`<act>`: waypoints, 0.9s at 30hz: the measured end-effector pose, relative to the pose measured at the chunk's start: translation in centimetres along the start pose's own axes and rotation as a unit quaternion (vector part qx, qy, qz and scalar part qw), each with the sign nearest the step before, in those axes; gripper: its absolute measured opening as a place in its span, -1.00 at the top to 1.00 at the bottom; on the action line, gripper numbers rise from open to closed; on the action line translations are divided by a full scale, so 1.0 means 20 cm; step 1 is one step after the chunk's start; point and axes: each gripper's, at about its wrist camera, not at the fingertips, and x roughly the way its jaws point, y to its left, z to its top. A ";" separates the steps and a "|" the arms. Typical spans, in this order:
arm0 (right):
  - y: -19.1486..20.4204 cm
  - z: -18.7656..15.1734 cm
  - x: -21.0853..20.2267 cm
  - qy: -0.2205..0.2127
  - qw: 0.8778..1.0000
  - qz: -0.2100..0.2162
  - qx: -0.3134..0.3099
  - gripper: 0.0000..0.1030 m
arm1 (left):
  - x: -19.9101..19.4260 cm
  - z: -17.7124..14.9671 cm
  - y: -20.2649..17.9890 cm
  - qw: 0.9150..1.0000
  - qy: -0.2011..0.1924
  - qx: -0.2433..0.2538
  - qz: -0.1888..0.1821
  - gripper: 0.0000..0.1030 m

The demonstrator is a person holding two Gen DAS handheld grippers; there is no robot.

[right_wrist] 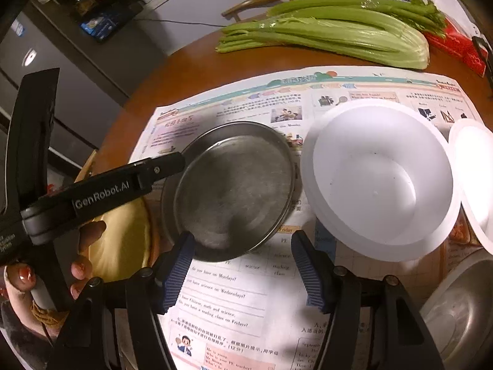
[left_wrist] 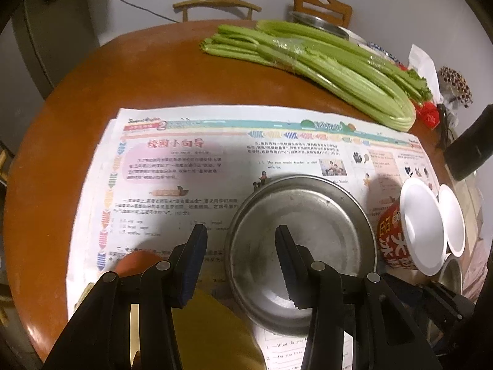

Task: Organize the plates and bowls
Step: 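Close the left tool on the grey metal tray rim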

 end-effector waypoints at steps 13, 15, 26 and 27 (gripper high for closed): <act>0.01 0.03 0.09 -0.011 0.999 -0.036 -0.008 -0.26 | 0.12 0.01 0.00 1.000 0.023 0.003 -0.013 0.27; 0.01 0.03 0.09 -0.012 0.999 -0.038 -0.010 -0.26 | 0.12 0.00 -0.02 1.000 0.023 0.007 -0.020 0.28; 0.02 0.05 0.07 -0.018 0.999 -0.024 -0.012 -0.26 | 0.05 -0.01 -0.02 1.000 0.009 -0.004 -0.027 0.28; 0.03 0.05 0.07 -0.019 0.999 -0.024 -0.013 -0.26 | 0.04 -0.01 -0.02 1.000 0.004 -0.005 -0.028 0.28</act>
